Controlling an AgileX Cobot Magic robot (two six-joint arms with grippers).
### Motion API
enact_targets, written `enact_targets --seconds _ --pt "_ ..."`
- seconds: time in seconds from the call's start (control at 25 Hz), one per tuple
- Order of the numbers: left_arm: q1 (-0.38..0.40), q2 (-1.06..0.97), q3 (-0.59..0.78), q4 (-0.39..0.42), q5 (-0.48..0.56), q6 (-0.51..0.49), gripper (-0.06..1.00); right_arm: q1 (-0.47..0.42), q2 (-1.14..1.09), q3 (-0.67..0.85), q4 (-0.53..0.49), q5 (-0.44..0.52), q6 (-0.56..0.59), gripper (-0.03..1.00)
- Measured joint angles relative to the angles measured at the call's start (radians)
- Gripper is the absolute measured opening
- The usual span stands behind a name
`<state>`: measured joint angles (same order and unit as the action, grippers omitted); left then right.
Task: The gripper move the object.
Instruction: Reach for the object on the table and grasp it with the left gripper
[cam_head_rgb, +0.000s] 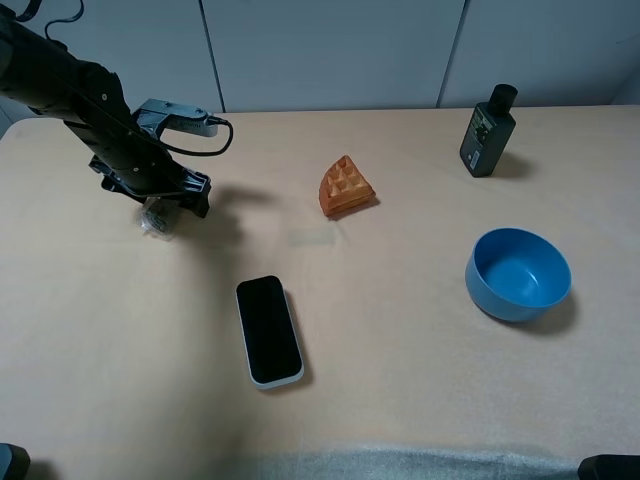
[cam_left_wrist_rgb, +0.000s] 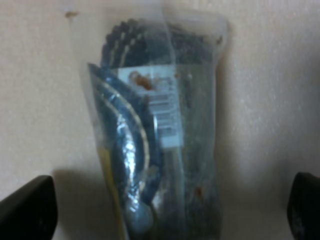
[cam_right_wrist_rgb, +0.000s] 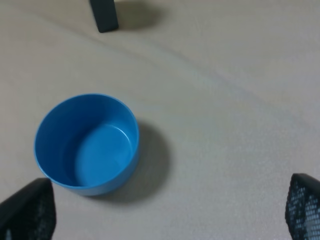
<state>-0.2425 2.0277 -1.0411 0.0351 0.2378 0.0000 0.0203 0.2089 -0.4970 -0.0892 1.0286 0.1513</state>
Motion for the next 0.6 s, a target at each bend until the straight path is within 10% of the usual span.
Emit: enact_targets --seconds 0.6 --pt "0.0 0.0 0.0 0.0 0.011 0.0 0.44 0.0 0.0 0.0 0.0 0.0 0.0 0.69"
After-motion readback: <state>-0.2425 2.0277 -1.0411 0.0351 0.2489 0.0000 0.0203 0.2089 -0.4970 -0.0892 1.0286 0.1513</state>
